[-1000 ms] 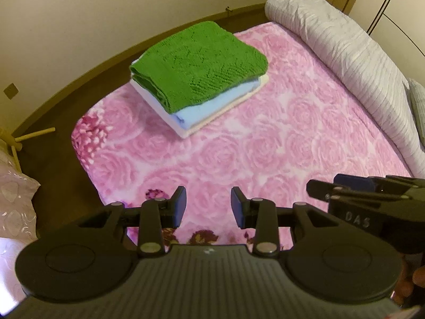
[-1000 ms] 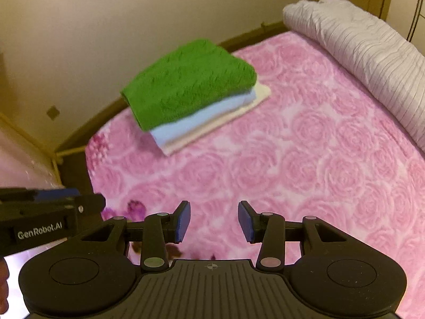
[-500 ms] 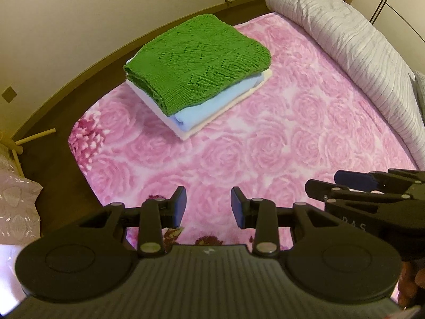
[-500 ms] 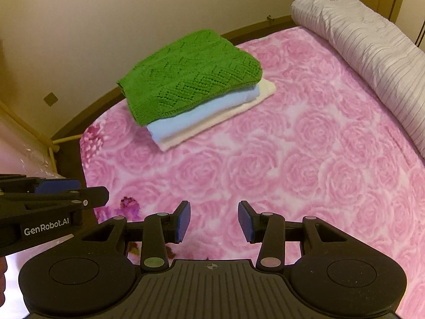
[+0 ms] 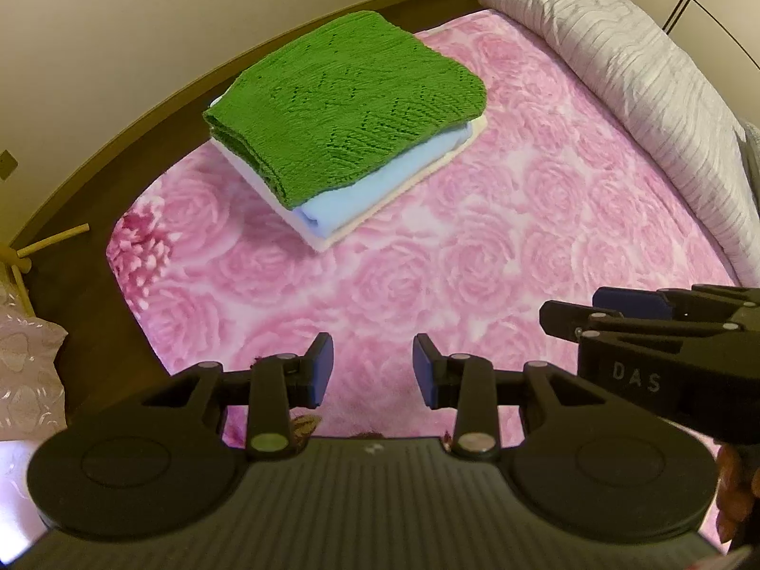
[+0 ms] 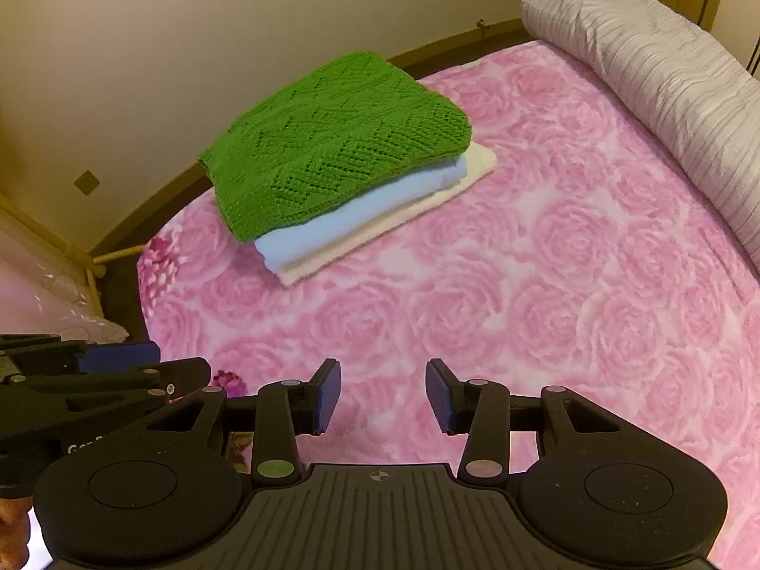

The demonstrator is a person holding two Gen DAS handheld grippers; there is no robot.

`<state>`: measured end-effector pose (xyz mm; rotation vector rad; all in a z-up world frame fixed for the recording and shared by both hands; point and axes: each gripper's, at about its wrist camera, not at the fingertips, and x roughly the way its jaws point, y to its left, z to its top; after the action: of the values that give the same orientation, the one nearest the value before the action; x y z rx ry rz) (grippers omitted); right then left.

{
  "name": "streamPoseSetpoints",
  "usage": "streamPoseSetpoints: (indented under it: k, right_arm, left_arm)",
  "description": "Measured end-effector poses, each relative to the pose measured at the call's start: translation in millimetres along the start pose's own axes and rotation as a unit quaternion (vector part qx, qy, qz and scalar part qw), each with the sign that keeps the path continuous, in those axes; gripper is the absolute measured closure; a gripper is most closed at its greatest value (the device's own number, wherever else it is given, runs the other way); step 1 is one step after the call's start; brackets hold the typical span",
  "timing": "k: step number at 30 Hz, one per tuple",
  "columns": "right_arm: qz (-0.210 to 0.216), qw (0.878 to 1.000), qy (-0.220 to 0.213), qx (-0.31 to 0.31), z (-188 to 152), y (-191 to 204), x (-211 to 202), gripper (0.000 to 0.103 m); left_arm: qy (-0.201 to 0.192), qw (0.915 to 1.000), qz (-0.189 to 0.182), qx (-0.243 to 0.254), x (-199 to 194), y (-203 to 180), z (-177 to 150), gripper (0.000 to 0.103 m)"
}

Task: Fold clothes

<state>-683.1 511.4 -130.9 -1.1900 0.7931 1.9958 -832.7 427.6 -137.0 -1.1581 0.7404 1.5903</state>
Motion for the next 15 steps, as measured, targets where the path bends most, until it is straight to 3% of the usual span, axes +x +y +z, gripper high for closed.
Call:
streamPoseSetpoints:
  k: [15]
  right_arm:
    - [0.012, 1.0, 0.006, 0.0, 17, -1, 12, 0.059]
  left_arm:
    - [-0.001, 1.0, 0.005, 0.002, 12, 0, 9, 0.071]
